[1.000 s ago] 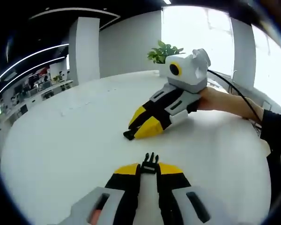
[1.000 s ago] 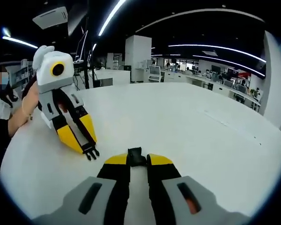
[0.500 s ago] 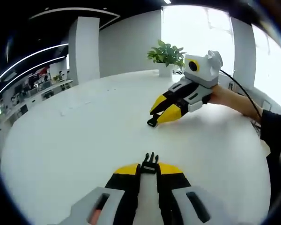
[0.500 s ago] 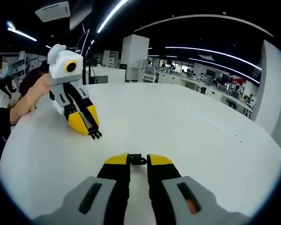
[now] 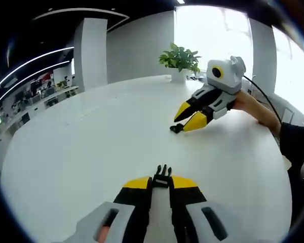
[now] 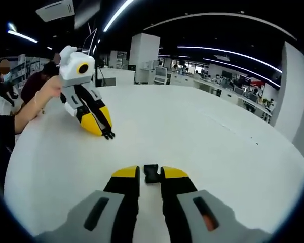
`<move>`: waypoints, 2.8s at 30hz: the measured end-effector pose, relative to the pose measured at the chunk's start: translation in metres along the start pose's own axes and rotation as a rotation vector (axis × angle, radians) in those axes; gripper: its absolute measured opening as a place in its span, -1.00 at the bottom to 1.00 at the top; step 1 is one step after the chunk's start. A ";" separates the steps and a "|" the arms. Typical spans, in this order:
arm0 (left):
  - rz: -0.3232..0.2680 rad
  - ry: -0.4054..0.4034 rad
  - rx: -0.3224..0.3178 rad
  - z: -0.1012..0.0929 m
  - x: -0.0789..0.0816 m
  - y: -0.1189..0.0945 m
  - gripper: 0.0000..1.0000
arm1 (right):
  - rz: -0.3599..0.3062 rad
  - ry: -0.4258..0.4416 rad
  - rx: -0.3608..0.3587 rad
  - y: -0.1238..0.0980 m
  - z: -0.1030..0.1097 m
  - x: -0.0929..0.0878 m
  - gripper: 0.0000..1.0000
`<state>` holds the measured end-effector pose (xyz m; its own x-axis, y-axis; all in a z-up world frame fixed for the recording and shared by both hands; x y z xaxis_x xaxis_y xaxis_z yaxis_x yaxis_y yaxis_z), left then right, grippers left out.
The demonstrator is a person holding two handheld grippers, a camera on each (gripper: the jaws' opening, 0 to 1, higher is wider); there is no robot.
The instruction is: Snap the two parts of the plastic buckle together until the buckle closes and remains connected.
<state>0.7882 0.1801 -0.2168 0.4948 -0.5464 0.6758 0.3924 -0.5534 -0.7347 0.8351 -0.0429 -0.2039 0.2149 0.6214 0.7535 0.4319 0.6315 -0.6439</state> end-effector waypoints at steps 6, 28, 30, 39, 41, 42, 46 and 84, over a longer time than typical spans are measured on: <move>0.003 0.001 -0.001 0.000 0.000 -0.001 -0.74 | -0.019 -0.025 -0.048 -0.007 -0.005 0.003 -0.63; 0.007 0.004 -0.001 0.001 0.000 -0.002 -0.74 | 0.050 0.040 0.048 -0.004 0.007 -0.007 -0.65; 0.007 0.005 -0.001 0.002 0.001 -0.002 -0.74 | 0.048 0.042 0.062 -0.004 0.009 -0.007 -0.65; 0.008 0.005 -0.002 0.000 0.000 -0.002 -0.74 | 0.042 -0.006 0.081 -0.005 0.019 -0.004 -0.66; 0.008 0.006 -0.002 -0.001 0.000 -0.002 -0.74 | 0.016 -0.041 0.054 -0.009 0.016 0.001 -0.66; 0.009 0.006 -0.002 -0.001 0.000 -0.002 -0.74 | -0.003 -0.066 0.028 -0.012 0.013 0.003 -0.66; 0.009 0.007 -0.001 -0.003 0.000 -0.001 -0.74 | -0.018 -0.107 -0.084 -0.018 -0.007 0.003 -0.64; 0.017 0.017 -0.003 -0.006 0.000 -0.001 -0.74 | -0.072 0.001 0.085 0.012 -0.012 -0.012 -0.68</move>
<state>0.7831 0.1773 -0.2160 0.4881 -0.5662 0.6642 0.3821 -0.5456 -0.7458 0.8483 -0.0486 -0.2195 0.1869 0.5726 0.7983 0.3703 0.7116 -0.5971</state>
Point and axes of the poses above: the point that each gripper's makers call its tool centre point, and the gripper's own axes: y roughly forward along the fingers, z roughly to its left, x roughly out of its top, the point moved 8 cm from there along -y, roughly backward along the fingers, and after that the axes turned 13 degrees about z, right-handed, at the moved point
